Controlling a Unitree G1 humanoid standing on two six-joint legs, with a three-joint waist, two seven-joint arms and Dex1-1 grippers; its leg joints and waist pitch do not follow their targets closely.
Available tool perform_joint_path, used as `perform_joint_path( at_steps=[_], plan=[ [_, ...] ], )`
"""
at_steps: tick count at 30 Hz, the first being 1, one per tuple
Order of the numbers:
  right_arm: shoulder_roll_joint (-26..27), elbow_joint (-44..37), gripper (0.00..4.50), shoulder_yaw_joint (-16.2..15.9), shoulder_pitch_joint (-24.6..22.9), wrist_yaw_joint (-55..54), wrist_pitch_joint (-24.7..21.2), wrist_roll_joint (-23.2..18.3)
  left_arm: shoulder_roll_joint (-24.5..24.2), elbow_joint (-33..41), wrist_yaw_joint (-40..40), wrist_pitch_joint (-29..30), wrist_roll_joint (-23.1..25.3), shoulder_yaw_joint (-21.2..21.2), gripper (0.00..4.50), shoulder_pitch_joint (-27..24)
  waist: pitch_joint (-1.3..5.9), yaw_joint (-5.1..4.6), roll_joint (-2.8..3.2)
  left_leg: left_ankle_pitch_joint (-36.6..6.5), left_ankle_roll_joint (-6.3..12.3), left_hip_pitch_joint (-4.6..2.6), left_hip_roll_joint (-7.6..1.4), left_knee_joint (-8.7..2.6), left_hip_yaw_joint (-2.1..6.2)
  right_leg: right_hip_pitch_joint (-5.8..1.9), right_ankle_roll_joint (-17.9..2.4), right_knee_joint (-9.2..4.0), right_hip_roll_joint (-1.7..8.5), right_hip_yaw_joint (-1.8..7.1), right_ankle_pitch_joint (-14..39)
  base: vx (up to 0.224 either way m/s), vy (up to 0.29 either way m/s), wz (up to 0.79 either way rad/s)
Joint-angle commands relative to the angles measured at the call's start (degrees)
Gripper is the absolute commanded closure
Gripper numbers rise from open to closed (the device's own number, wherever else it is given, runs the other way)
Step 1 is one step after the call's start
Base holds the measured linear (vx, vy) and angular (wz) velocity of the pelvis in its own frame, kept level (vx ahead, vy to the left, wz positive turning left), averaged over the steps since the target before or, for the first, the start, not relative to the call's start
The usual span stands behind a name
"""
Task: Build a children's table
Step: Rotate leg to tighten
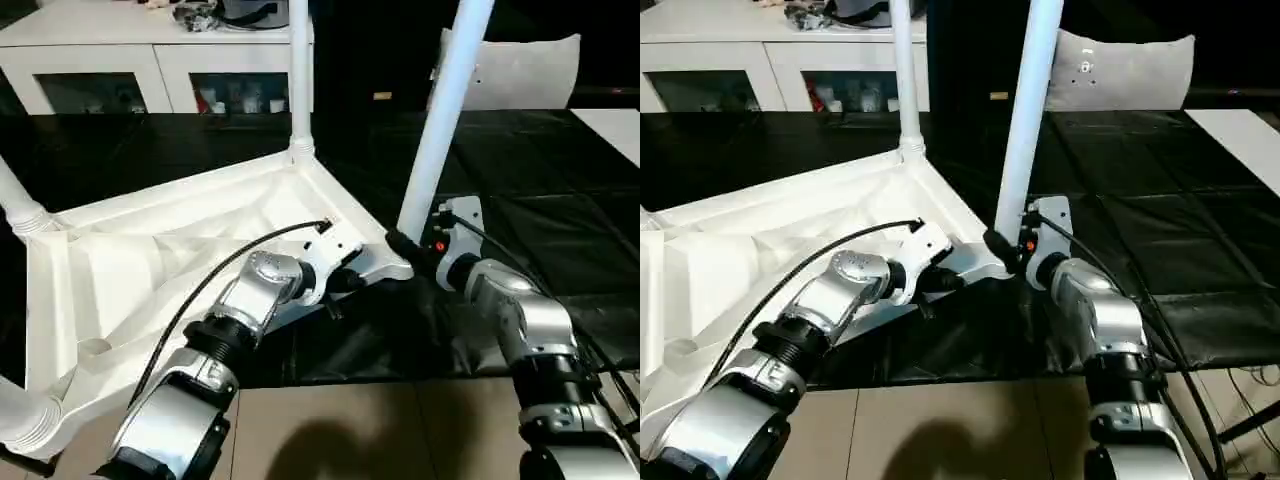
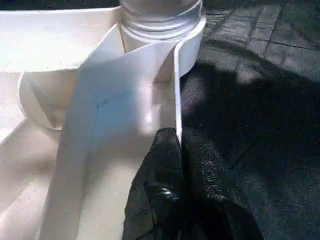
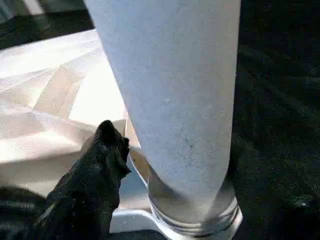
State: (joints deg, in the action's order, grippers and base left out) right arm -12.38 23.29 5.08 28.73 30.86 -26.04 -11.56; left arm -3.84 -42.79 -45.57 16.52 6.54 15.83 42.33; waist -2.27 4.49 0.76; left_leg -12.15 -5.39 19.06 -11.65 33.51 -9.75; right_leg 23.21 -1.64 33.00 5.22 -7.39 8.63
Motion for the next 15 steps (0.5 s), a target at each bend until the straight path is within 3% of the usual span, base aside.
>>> perform_joint_path(
  at_steps=[1,7,10,15],
  plan=[
    [-1.69,-0.29,1.0,-3.18,-1.41,5.91,1.32,-1.24,-0.83,0.9,-2.14,-3.3,0.29,1.06,4.5,-0.85,3.45,0.57,-0.62,-6.88,5.28,0.91,-0.88,-3.62,0.12,-3.67,-5.96,-4.85,3.55,2.82,21.76,0.0,0.0,0.0],
    [-7.52,-2.28,0.42,-4.01,-3.37,16.16,3.19,-1.68,-4.94,2.16,-8.56,-6.9,0.9,3.1,4.5,-2.52,3.48,1.11,-0.72,-6.86,6.07,0.85,-1.14,-3.61,0.09,-3.78,-7.26,-4.4,3.61,2.97,19.62,0.0,0.0,0.0],
    [-11.94,-4.06,0.14,-5.77,-4.47,24.21,4.55,-2.62,-8.32,2.29,-14.84,-10.95,0.48,4.85,4.5,-3.05,3.38,1.3,-0.72,-7.81,6.06,0.76,-1.24,-3.72,0.14,-3.76,-6.82,-4.58,3.65,2.97,20.93,0.0,0.0,0.0],
    [-16.19,-4.78,0.05,-8.52,-5.4,33.51,7.79,-2.77,-11.12,2.37,-21.87,-15.42,-0.08,6.38,4.5,-3.3,3.3,1.72,-0.65,-8.49,5.69,0.63,-1.43,-3.7,0.03,-3.5,-6.93,-4.56,3.73,3.02,22.06,0.0,0.0,0.0]
  ],
)
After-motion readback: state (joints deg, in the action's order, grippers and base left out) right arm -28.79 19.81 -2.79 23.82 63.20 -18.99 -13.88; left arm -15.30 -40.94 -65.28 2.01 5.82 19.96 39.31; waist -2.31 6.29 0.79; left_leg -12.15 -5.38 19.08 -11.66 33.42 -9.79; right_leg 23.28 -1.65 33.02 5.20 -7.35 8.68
